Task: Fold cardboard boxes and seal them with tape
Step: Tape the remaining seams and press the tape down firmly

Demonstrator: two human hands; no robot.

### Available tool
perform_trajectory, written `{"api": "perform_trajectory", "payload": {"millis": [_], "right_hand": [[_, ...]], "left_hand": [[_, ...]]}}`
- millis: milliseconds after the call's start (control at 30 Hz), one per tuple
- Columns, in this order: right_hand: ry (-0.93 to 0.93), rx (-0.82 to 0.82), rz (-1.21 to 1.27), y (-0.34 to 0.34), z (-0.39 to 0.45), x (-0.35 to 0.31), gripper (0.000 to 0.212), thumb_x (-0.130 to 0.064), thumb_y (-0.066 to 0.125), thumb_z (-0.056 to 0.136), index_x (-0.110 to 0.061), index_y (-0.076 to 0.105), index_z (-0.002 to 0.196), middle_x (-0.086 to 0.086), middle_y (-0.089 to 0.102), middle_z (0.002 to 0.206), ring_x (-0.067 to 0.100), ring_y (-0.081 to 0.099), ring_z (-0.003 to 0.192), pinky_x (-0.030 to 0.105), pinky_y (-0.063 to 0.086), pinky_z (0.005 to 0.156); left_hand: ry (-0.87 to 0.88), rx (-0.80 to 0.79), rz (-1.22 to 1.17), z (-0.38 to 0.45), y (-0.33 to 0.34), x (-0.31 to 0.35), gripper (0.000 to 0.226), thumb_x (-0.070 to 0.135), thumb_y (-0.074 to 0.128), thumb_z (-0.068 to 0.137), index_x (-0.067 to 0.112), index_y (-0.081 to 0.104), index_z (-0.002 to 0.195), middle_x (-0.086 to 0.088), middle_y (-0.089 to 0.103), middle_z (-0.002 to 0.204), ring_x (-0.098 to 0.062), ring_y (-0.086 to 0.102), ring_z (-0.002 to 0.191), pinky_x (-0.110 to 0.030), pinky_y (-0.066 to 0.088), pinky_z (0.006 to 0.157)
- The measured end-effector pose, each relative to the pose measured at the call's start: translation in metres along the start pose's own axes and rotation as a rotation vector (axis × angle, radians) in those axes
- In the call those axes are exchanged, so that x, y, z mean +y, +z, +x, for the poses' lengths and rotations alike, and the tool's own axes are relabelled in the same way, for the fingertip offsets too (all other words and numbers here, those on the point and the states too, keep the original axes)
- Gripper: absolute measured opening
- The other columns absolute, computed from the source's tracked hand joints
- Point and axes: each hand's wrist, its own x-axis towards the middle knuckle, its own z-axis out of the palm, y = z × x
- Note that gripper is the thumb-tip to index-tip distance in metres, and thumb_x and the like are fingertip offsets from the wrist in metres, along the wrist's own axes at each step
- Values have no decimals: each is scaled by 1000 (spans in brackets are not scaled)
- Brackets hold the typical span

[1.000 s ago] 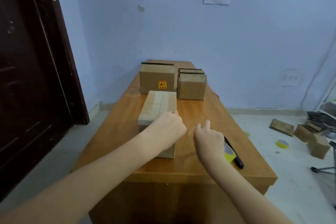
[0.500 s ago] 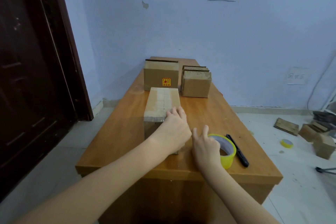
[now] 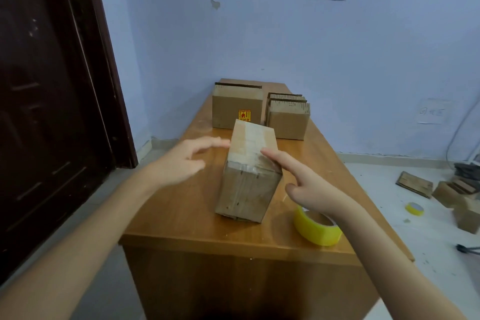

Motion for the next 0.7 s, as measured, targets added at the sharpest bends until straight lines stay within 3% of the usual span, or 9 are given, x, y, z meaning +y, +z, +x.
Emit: {"api": "perform_trajectory", "payload": {"millis": [67, 133, 233, 333, 467, 600, 700], "right_hand": [[-33, -23, 58, 3, 2, 8, 78, 18, 39, 83, -36, 38, 140, -24, 30, 147, -8, 21, 137, 16, 25, 112], [-71, 31, 170, 4, 2, 11, 73, 19, 41, 81, -32, 48, 132, -22, 39, 145, -6, 24, 139, 23, 27, 114], [-119, 67, 224, 4, -1, 13, 58, 18, 47, 82, -24, 59, 121, -17, 48, 140, -2, 33, 137, 24, 33, 112], [-157, 60, 208, 1, -4, 13, 47, 14, 53, 85, -19, 64, 116, -16, 54, 135, 0, 38, 134, 23, 37, 109], [-186, 17, 179, -5, -8, 10, 35, 3, 63, 86, -16, 67, 115, -14, 59, 130, 1, 42, 132, 24, 40, 106], [-198, 66, 150, -3, -8, 9, 29, -12, 69, 82, -17, 70, 110, -13, 63, 124, 1, 48, 127, 24, 42, 105], [-185, 101, 172, 1, -5, 12, 30, -18, 69, 79, -20, 70, 109, -15, 64, 123, 1, 48, 126, 25, 41, 106]], "left_hand": [[-3, -34, 11, -3, 7, -17, 62, -4, 44, 93, 46, 46, 130, 25, 32, 147, 0, 23, 139, -41, 19, 118], [17, 46, 5, -5, 13, -22, 49, 10, 50, 96, 48, 48, 126, 22, 36, 146, -1, 24, 140, -45, 20, 117], [79, 138, 28, -6, 17, -24, 35, 18, 56, 94, 42, 55, 119, 23, 43, 141, 2, 30, 136, -44, 25, 115], [116, 117, -23, -9, 24, -31, 27, 15, 54, 94, 37, 56, 110, 30, 39, 141, 4, 28, 137, -42, 25, 115], [142, 95, -119, -17, 29, -36, 23, 15, 55, 92, 30, 58, 110, 32, 48, 132, 7, 33, 133, -29, 31, 113], [171, 82, -81, -21, 26, -34, 36, 28, 61, 85, 40, 57, 118, 35, 47, 131, 12, 32, 131, -6, 25, 105], [149, 109, -80, -19, 26, -32, 40, 32, 65, 79, 40, 59, 118, 37, 50, 126, 15, 34, 128, 0, 25, 100]]}}
